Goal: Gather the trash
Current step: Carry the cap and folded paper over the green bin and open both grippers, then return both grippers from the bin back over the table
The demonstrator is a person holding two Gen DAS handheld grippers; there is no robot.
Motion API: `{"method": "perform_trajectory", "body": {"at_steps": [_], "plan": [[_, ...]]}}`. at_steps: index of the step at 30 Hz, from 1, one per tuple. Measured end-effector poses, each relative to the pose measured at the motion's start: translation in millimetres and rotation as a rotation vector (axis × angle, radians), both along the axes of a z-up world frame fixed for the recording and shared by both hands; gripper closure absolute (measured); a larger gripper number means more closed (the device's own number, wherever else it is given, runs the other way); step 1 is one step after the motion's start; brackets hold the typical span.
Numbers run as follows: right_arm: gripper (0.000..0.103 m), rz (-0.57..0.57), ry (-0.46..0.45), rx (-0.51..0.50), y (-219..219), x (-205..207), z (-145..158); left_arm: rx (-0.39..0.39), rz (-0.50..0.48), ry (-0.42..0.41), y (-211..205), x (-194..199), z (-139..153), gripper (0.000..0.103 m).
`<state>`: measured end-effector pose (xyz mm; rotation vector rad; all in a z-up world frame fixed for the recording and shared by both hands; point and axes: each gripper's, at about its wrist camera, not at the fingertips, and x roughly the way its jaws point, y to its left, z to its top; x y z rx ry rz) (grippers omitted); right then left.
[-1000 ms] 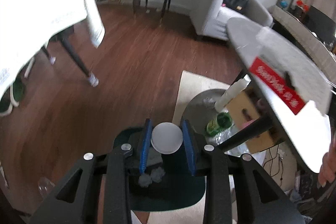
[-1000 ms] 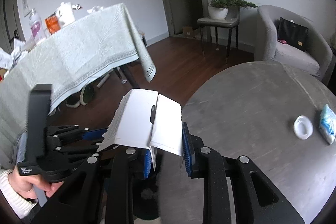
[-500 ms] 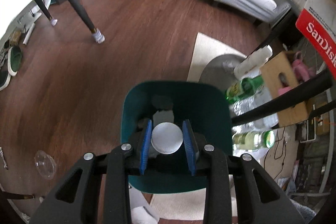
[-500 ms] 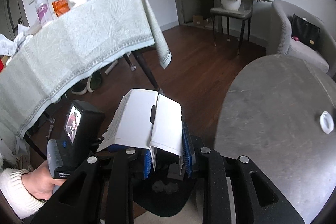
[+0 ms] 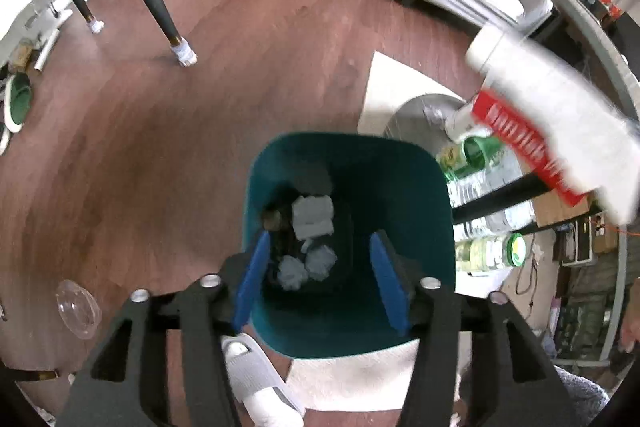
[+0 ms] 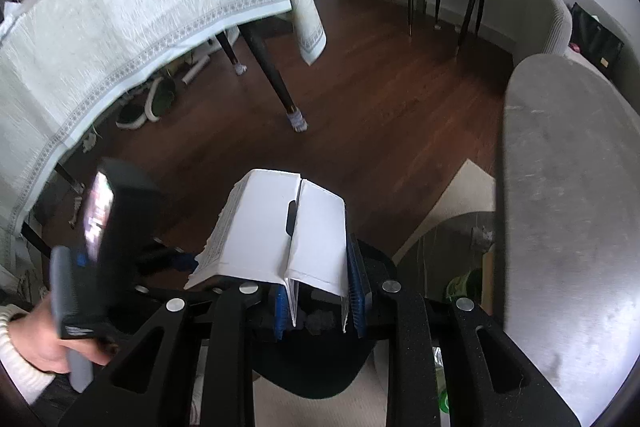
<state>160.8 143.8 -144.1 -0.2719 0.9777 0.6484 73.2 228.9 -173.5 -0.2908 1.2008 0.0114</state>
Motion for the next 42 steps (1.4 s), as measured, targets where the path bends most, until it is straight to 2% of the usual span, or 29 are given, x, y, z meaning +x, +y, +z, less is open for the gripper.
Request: {"method": "perform_trajectory", "body": {"at_steps": [4, 13, 19, 24, 29, 31, 33, 36, 39, 42], "plan": [[0.077, 0.008, 0.027, -0.040, 15, 1, -18, 0.019, 0.026, -0.055, 13, -6, 15, 0.044], [0.077, 0.018, 0.070, -0.104, 29, 0, -51, 0.106, 0.029, -0.222, 22, -22, 61, 0.033], [0.076, 0.020, 0.108, -0.152, 37, 0, -76, 0.172, 0.024, -0.324, 17, -29, 92, 0.029], [0.073, 0.029, 0.152, -0.180, 38, -1, -99, 0.180, 0.020, -0.380, 9, -32, 113, 0.026], [0.071, 0.071, 0.167, -0.207, 41, -8, -113, 0.230, 0.002, -0.455, -5, -37, 136, 0.021], [0.061, 0.084, 0.167, -0.206, 41, -11, -116, 0.232, -0.007, -0.476, -10, -39, 144, 0.019], [0.056, 0.096, 0.173, -0.203, 41, -13, -119, 0.225, -0.012, -0.490, -14, -40, 150, 0.018], [0.031, 0.112, 0.164, -0.192, 40, -17, -115, 0.208, -0.016, -0.513, -19, -41, 160, 0.018], [0.031, 0.126, 0.140, -0.159, 35, -21, -105, 0.198, -0.022, -0.552, -27, -43, 174, 0.016], [0.031, 0.133, 0.107, -0.095, 27, -25, -81, 0.197, -0.030, -0.589, -37, -43, 187, 0.015]]}}
